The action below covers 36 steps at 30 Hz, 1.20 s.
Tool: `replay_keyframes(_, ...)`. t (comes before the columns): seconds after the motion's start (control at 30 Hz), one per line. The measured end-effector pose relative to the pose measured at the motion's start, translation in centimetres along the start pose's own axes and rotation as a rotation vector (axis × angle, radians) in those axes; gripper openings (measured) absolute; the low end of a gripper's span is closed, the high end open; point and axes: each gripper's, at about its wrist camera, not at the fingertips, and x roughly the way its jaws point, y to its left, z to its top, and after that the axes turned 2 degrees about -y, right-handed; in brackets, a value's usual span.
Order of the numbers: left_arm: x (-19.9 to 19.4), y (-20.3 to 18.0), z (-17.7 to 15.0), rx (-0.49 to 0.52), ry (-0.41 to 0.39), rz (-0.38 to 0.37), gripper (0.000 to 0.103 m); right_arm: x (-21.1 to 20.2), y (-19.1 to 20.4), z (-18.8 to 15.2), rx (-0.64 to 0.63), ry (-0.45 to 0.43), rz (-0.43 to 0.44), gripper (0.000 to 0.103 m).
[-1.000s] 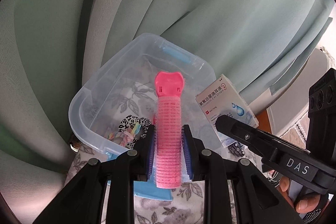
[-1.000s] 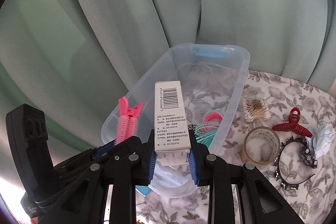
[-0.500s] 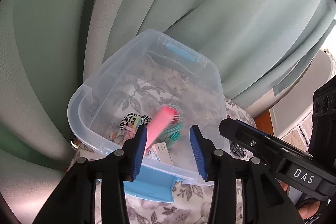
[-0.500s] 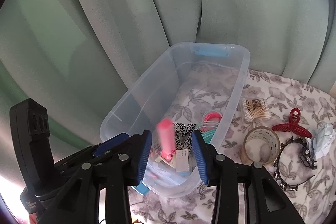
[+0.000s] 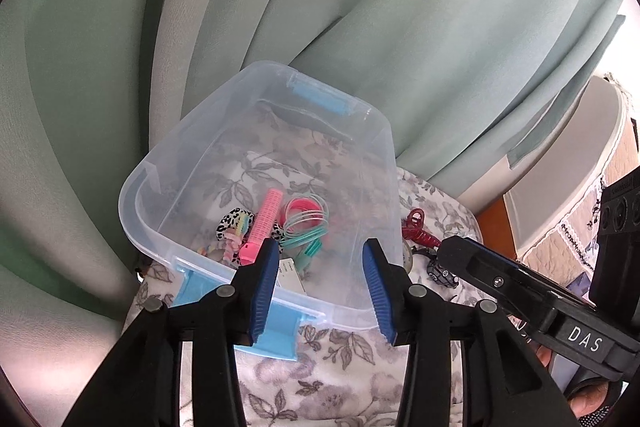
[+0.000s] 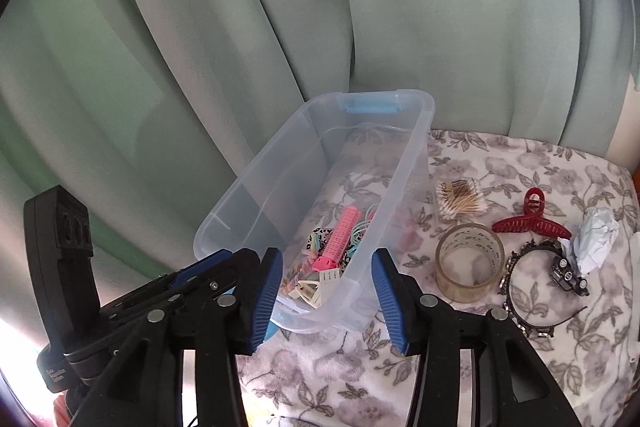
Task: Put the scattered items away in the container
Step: 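Open both tools to drop the roller and medicine box into the box, then move both tools back toward the tape roll and crumpled paper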
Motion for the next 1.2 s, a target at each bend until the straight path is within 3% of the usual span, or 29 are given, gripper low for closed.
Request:
replay_keyframes(0.2,-0.5,-2.9,-0.6,0.063,0.009,-0.001,0.045,-3.0,-1.6,-1.5,0.033,-0.051,-0.009,0.057)
replay_keyframes(0.33,-0.7,-5.0,-1.3,0.112,0.020,-0.014,0.057,-5.0,-3.6,-2.6,0.095,-0.094,-0.017,0.060)
replay_keyframes(0.83,2.5,-13.8,-6.0,0.314,0.183,-0.058,0.057,-10.5,-11.7,-8.2,0.283,-0.160,-0.105,0.064)
replay_keyframes(0.97,3.7,-15.4,-7.3,0.356,0.215,-0.035,0.057,-11.2,-14.1,-9.7,0.359,-0.164,-0.120,0.074)
replay_keyframes(1.2,6.5,-16.7,-9.6,0.399,0.306,0.007,0.057,-10.5,-18.2,-12.9,0.502,-0.127,-0.103,0.080)
